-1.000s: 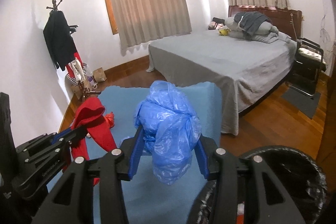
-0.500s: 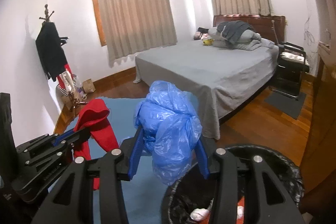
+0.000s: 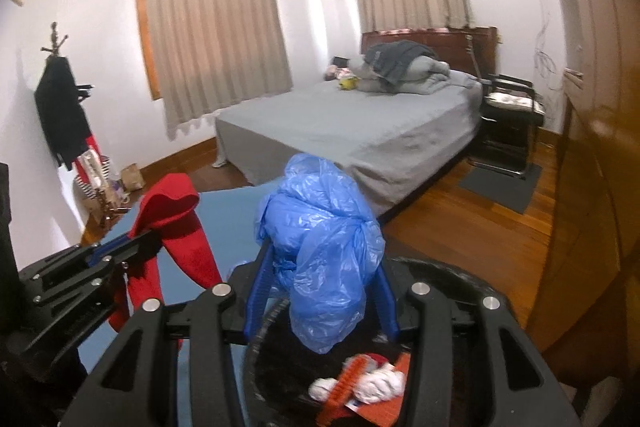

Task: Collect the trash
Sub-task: 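Carry the red cloth and blue bag in both grippers over the bin, then open both grippers over the black bin to drop the red cloth and blue bag, then move both open grippers back over the pink sock and red bag on the mat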

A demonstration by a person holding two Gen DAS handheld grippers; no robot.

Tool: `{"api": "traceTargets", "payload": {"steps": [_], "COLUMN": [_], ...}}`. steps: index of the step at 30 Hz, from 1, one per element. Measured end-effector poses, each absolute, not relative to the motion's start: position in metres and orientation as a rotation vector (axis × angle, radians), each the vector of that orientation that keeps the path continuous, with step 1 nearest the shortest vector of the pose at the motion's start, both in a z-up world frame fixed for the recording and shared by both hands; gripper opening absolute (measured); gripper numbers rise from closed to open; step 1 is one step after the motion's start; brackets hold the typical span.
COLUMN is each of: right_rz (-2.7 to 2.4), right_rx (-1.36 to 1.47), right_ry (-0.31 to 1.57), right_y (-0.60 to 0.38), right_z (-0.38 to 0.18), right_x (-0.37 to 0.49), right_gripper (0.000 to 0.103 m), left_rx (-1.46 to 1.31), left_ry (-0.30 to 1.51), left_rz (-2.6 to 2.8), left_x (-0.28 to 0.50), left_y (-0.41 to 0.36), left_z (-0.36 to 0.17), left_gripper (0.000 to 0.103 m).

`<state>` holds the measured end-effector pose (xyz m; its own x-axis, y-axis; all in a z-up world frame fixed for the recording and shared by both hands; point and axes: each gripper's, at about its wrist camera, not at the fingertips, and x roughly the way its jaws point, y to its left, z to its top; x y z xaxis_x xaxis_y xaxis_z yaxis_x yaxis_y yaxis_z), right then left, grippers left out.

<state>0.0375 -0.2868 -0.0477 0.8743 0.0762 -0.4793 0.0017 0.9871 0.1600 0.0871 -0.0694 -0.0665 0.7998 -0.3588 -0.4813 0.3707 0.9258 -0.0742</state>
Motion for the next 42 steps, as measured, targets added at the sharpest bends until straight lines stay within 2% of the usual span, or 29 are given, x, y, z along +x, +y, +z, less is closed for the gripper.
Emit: {"api": "traceTargets", "payload": {"steps": [20,22,23,24,25,27,28,30,31,33,34,42], "right_rz": [-0.141,-0.151,-0.157,-0.165,-0.169,-0.185,-0.189,-0.202,-0.201,-0.178,-0.172,-0.087], "right_rx": [0.188,0.185,0.182,0.179,0.178,0.178,0.177,0.172,0.171,0.175,0.173,0.166], "right_ry": [0.611,0.623,0.627,0.634,0.636,0.627,0.623,0.603,0.597,0.601,0.604,0.6], "right_y": [-0.354,-0.357,-0.358,-0.359,-0.361,-0.362,-0.362,-0.361,-0.362,-0.359,-0.356,-0.321], "right_z": [-0.097,-0.103,-0.105,-0.107,-0.109,-0.11,-0.109,-0.106,-0.106,-0.104,-0.103,-0.1], "right_x": [0.028,0.029,0.03,0.03,0.031,0.03,0.029,0.028,0.028,0.03,0.031,0.054], "right_gripper": [0.045,0.049,0.052,0.059,0.063,0.078,0.082,0.098,0.097,0.097,0.097,0.097], "left_rx": [0.028,0.032,0.031,0.03,0.027,0.027,0.029,0.031,0.03,0.032,0.033,0.017], "left_ry": [0.595,0.617,0.625,0.634,0.636,0.633,0.629,0.615,0.608,0.591,0.583,0.573], "left_rz": [-0.59,-0.607,-0.612,-0.615,-0.616,-0.606,-0.594,-0.566,-0.552,-0.509,-0.483,-0.337], "left_x": [0.104,0.108,0.111,0.113,0.113,0.115,0.116,0.116,0.117,0.117,0.117,0.123], "left_y": [-0.146,-0.149,-0.149,-0.15,-0.145,-0.14,-0.136,-0.131,-0.126,-0.114,-0.106,-0.041], "left_z": [-0.117,-0.124,-0.126,-0.129,-0.131,-0.133,-0.133,-0.132,-0.131,-0.128,-0.126,-0.119], "left_gripper": [0.013,0.018,0.027,0.04,0.045,0.054,0.056,0.067,0.07,0.085,0.087,0.091]}}
